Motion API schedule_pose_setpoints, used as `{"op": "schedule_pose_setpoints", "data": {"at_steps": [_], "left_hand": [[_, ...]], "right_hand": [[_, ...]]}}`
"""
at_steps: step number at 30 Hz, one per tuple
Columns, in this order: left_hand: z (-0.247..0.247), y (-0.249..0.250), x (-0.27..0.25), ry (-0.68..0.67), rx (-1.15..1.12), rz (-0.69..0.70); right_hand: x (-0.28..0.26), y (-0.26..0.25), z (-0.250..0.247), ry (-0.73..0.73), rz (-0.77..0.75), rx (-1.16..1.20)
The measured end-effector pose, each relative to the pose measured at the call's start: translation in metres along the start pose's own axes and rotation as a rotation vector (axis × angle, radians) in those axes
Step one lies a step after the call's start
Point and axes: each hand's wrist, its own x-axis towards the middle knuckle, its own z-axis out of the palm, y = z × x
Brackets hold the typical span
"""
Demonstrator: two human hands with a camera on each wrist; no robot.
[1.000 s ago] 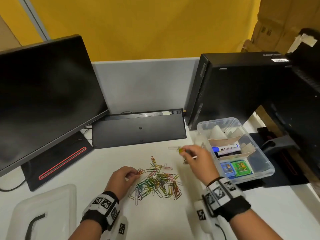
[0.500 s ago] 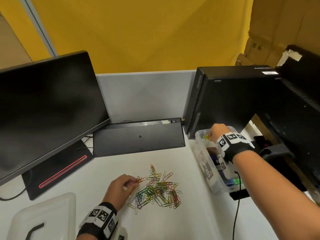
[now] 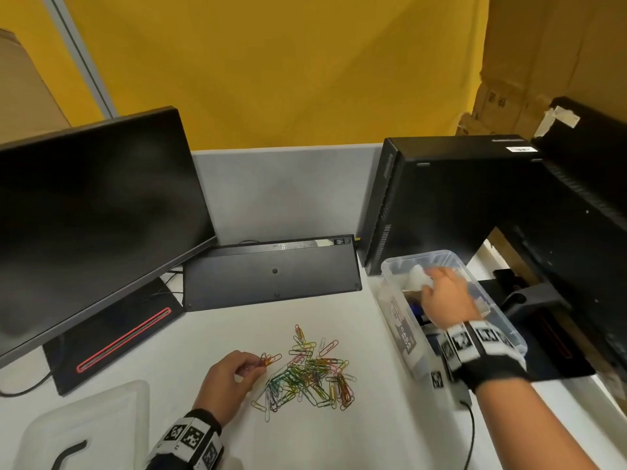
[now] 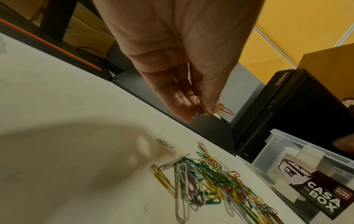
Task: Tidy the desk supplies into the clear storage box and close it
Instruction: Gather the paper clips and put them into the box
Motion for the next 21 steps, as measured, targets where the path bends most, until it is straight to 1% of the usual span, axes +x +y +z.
{"op": "schedule_pose_setpoints", "data": {"at_steps": [1,2,3,5,6,7,8,10,13,16,18,21], "left_hand": [[0.0,0.0,-0.001,0.004,-0.006,-0.003],[0.0,0.001,-0.002,0.007,-0.012,-0.006],[0.0,0.001,-0.003,0.005,-0.015,-0.005],[0.001,0.003,-0.003,-0.006,-0.019,0.007],[0.002,0.005,-0.003,-0.009,-0.019,0.013],[0.003,0.008,-0.003,-0.009,-0.018,0.015],[0.004,0.01,-0.003,-0.005,-0.017,0.014],[0.006,0.017,-0.002,0.001,-0.018,0.006],[0.01,0.029,0.0,-0.004,-0.022,0.024],[0.015,0.042,0.002,-0.004,-0.025,0.05],[0.019,0.051,0.004,-0.01,-0.018,0.069],[0.026,0.069,0.01,-0.016,-0.002,0.105]], "right_hand": [[-0.015,0.014,0.001,0.101,0.086,-0.089],[-0.028,0.028,0.001,0.149,0.201,-0.166],[-0.036,0.041,0.006,0.15,0.346,-0.187],[-0.045,0.058,0.019,0.088,0.633,-0.079],[-0.047,0.062,0.023,0.068,0.736,0.023],[-0.047,0.065,0.027,0.054,0.793,0.12],[-0.048,0.068,0.029,0.041,0.813,0.194],[-0.047,0.074,0.032,0.029,0.785,0.263],[-0.045,0.082,0.032,0.023,0.688,0.292],[-0.042,0.087,0.029,-0.014,0.52,0.338],[-0.038,0.09,0.024,-0.053,0.379,0.363],[-0.028,0.09,0.012,-0.112,0.19,0.344]]}}
